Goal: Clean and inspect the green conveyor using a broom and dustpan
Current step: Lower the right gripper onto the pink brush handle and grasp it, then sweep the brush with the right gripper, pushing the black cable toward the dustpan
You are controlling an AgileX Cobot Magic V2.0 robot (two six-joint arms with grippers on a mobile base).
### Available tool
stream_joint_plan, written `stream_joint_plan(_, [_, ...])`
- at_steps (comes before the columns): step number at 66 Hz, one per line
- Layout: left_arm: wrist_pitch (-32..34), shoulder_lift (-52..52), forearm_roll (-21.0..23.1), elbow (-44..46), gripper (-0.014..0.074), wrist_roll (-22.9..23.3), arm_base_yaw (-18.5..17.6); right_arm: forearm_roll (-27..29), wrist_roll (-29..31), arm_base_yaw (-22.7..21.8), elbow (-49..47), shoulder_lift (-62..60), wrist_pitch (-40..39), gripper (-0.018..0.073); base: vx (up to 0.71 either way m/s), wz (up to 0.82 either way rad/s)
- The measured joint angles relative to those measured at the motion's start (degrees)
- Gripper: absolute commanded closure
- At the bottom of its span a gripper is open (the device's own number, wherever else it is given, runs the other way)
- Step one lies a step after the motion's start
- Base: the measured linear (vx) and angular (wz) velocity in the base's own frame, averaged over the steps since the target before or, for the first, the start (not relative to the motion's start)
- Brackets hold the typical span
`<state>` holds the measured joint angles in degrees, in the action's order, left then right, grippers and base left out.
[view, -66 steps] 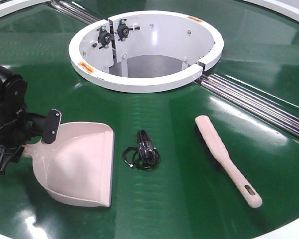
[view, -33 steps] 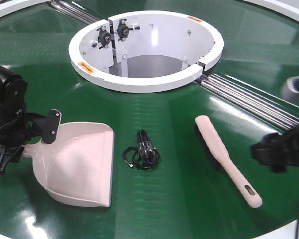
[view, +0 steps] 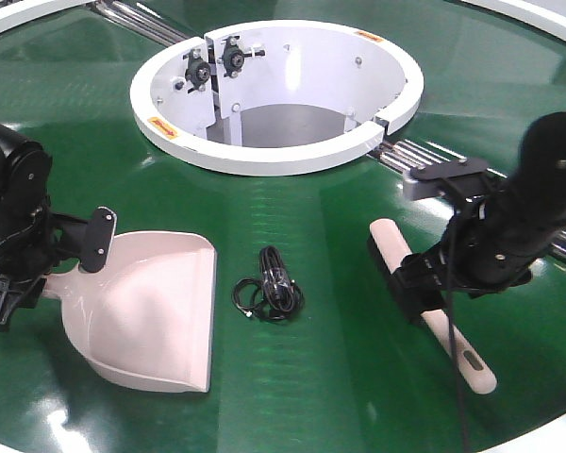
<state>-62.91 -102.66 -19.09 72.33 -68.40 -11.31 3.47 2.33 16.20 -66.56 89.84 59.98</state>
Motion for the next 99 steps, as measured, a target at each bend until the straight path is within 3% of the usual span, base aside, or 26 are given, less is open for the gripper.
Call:
stream_joint_plan(37, [0.0,0.0,0.0,0.0,0.0603,0.0,0.0,-2.15,-2.33,0.0,-5.43,15.95,2.35,0.0078,0.0,0.0])
stream_joint_plan(53, [-0.05,0.0,0.0,0.0,0.0603,0.0,0.0,-3.47,-3.47,0.0,-5.51,17.65,2.6,0.0211,0.0,0.0])
stream_joint_plan(79, [-0.05,0.0,0.0,0.0,0.0603,0.0,0.0,-3.0,-3.56,0.0,-5.61,17.76,2.48,0.0575,0.0,0.0])
stream_joint_plan(99, [-0.05,0.0,0.0,0.0,0.0603,0.0,0.0,1.83,-3.49,0.05,-5.61,16.2,1.96,0.0564,0.0,0.0])
